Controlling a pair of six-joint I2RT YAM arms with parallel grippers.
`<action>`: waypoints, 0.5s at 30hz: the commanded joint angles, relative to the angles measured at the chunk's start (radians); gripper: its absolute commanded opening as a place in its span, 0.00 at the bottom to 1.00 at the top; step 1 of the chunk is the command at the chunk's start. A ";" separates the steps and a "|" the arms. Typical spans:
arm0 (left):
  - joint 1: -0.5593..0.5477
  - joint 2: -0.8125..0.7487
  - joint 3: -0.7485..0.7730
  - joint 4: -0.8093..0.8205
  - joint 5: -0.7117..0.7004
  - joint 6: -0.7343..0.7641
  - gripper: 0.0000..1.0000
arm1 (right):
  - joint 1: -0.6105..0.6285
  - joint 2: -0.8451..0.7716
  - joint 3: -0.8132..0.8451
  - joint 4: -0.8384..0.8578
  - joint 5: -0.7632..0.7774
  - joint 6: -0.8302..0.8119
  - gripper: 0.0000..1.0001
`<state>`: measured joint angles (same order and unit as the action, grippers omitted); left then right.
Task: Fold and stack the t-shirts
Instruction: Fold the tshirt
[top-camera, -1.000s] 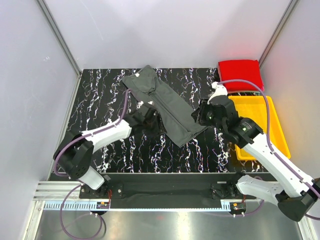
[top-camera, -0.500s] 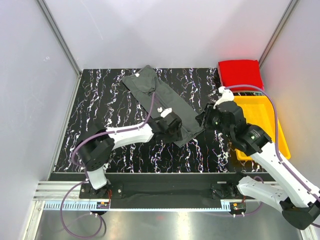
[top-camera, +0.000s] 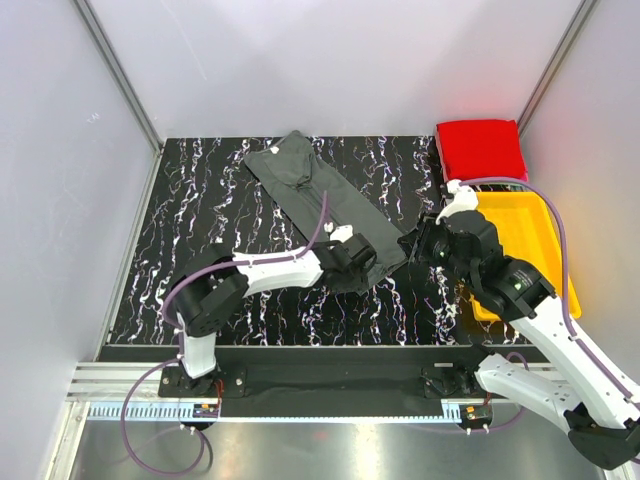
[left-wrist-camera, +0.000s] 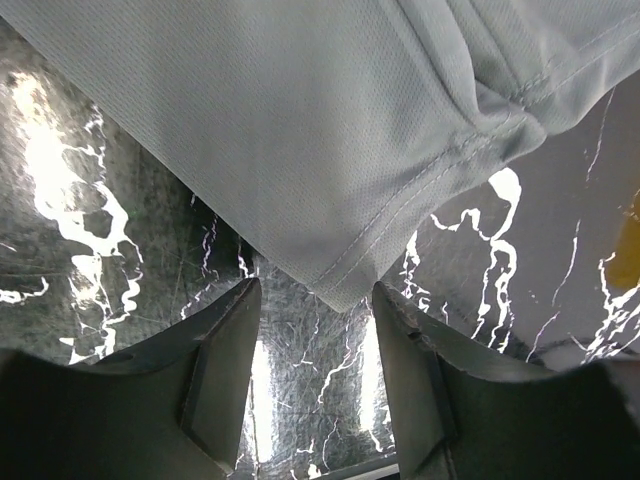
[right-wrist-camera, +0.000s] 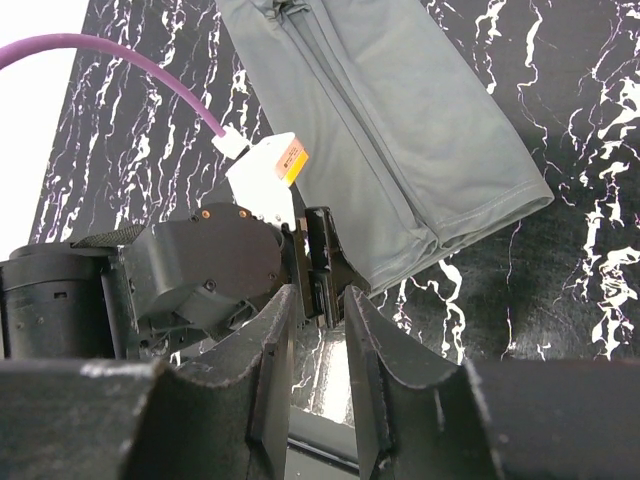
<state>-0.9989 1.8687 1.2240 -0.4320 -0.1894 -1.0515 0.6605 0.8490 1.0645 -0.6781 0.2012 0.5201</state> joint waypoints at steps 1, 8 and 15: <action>-0.007 0.015 0.054 -0.014 -0.053 -0.004 0.54 | -0.006 -0.007 -0.001 0.017 0.030 0.000 0.33; -0.012 0.046 0.062 -0.034 -0.053 0.016 0.40 | -0.006 -0.018 -0.008 0.011 0.038 0.004 0.33; -0.017 -0.055 -0.035 -0.089 -0.061 0.039 0.00 | -0.007 -0.008 -0.018 0.009 0.023 0.027 0.33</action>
<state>-1.0100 1.8973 1.2316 -0.4831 -0.2138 -1.0283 0.6598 0.8429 1.0470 -0.6788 0.2188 0.5285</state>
